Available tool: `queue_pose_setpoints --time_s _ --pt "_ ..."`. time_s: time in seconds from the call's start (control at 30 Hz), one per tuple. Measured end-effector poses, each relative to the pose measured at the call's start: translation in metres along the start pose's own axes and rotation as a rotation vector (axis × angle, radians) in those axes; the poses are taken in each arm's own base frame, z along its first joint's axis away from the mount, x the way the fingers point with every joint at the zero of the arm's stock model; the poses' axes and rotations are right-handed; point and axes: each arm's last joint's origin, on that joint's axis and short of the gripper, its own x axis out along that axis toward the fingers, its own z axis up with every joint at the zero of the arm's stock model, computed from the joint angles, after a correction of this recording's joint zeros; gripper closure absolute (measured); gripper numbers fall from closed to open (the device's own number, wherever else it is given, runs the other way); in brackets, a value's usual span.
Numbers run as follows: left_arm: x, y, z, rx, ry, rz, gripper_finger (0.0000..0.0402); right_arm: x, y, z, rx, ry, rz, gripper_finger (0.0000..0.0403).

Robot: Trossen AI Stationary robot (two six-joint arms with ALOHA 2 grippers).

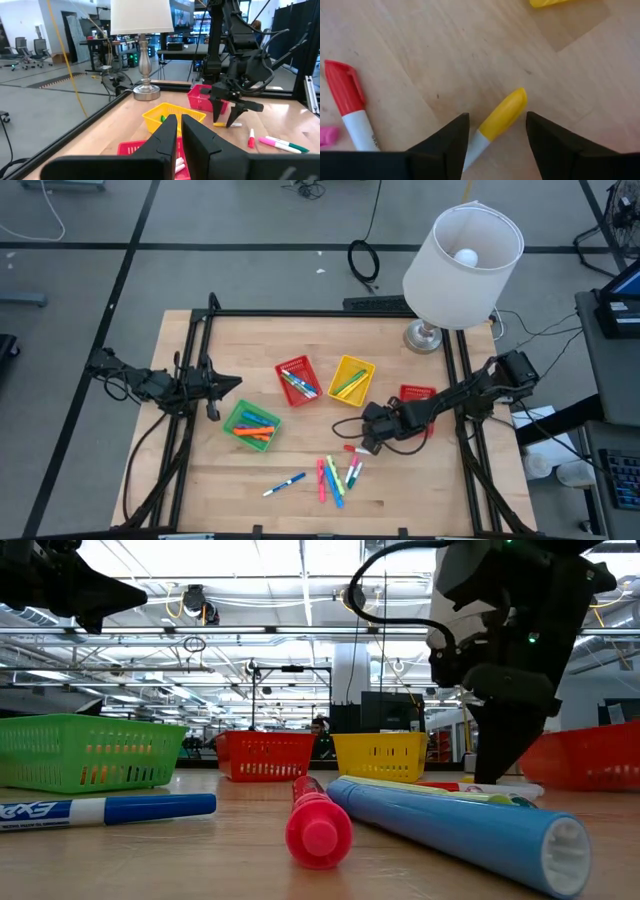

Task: Pick & Place Markers
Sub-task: Put the yellow marker into the right red bin

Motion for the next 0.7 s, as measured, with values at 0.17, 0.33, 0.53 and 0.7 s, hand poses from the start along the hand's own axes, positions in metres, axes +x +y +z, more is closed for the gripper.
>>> queue_pose_setpoints --time_s 0.17,0.33,0.53,0.7 --pt "0.0 0.0 -0.0001 0.0 0.0 0.0 0.0366 0.004 -0.0023 -0.0039 -0.01 0.001 0.022 0.023" --pt "0.0 0.0 -0.0001 0.0 0.0 0.001 0.0366 0.0045 -0.0022 -0.004 -0.028 -0.001 0.032 0.025" --pt "0.0001 0.0 -0.0003 0.0 0.001 0.001 0.0366 0.0048 -0.0014 -0.0038 -0.069 -0.002 0.041 0.0286" --pt "0.0001 0.0 -0.0003 0.0 0.001 0.001 0.0366 0.0042 0.0005 -0.0022 -0.121 -0.02 0.065 0.0352"
